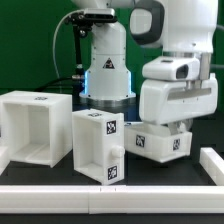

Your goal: Assemble drawer

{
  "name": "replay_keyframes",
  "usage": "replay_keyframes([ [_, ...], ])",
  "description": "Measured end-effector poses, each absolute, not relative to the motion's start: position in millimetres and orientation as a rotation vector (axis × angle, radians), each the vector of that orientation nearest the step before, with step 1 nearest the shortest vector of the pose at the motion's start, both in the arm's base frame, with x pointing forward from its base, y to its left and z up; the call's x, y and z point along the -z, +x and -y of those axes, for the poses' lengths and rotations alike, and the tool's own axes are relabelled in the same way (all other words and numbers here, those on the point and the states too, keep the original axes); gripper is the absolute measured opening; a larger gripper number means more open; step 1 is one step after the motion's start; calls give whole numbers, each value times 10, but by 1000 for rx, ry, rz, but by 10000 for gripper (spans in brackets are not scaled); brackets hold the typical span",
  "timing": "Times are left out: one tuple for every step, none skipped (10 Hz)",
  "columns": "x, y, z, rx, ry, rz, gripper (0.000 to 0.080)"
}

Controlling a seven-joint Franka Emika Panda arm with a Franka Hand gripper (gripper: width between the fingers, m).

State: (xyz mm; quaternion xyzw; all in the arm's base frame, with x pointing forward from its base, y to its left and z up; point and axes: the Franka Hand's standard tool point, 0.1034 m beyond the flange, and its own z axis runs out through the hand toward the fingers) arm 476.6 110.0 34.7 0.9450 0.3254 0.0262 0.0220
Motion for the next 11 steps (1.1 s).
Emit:
replay_keyframes([
  [-386, 4601, -1099, -62, 2959, -939, 35],
  [-400, 4555, -1056, -51, 2964, -941, 35],
  [-395, 4527, -1038, 3, 2987, -879, 35],
  [-387, 4531, -1087, -23, 2995, -880, 35],
  [-361, 4499, -1117, -56, 2999, -894, 35],
  [-359, 4495, -1102, -43, 2997, -895, 35],
  [-361, 4500, -1104, -44, 2997, -895, 35],
  [-354, 4486, -1116, -44, 3003, -881, 35],
  [-305, 4344, -1235, -46, 3077, -667, 35],
  [-251, 4185, -1344, -13, 3098, -609, 35],
  [-223, 4058, -1496, 5, 3119, -540, 35],
])
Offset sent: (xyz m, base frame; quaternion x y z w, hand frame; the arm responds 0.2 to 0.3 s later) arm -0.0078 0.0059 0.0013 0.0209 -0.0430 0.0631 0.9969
